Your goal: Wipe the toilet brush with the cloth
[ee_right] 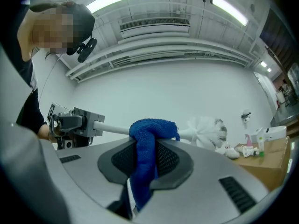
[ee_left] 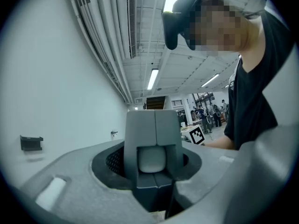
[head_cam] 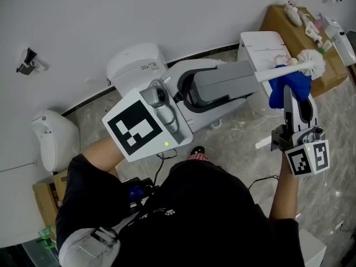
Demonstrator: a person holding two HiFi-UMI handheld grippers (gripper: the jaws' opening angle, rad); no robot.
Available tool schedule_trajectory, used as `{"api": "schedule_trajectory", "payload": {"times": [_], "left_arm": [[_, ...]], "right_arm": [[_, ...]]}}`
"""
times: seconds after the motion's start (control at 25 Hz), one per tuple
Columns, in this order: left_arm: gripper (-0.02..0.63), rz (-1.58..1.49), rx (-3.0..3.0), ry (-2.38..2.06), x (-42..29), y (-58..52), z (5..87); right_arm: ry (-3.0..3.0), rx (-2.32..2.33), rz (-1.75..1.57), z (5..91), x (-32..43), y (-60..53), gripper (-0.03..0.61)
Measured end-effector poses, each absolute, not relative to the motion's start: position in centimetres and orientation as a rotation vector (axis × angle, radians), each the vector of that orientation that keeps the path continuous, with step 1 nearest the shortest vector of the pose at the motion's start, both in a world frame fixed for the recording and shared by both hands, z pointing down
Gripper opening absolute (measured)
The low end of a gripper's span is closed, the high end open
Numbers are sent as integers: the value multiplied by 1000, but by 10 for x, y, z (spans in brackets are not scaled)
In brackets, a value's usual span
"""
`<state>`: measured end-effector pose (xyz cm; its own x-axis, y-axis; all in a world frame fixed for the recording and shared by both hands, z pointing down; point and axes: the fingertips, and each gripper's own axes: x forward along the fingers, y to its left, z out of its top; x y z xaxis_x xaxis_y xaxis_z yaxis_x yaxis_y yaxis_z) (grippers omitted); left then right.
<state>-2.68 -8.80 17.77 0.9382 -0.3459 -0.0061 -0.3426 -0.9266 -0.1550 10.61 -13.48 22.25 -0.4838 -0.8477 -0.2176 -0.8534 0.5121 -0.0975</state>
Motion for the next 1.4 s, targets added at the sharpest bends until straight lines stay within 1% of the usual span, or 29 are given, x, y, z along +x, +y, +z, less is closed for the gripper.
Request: {"api": "schedule_trajectory", "payload": {"times": [0.52,0.68,1.0,1.4], "left_arm": [[181,24,-2946,610,-33,-94,184],[181,152,-2933,619,-47,-103,169],[181,78,-2960,688,-38,-126,182],[181,91,-2959,685,-33,-129,184]], "right_arm": [[2526,-1418,51,231,103,-130,78],[2538,-1452,68,229,93,-134,78],[2488,-1451,39,221,115,-143,77],[2480,-1477,91,211,122,-132,77]]}}
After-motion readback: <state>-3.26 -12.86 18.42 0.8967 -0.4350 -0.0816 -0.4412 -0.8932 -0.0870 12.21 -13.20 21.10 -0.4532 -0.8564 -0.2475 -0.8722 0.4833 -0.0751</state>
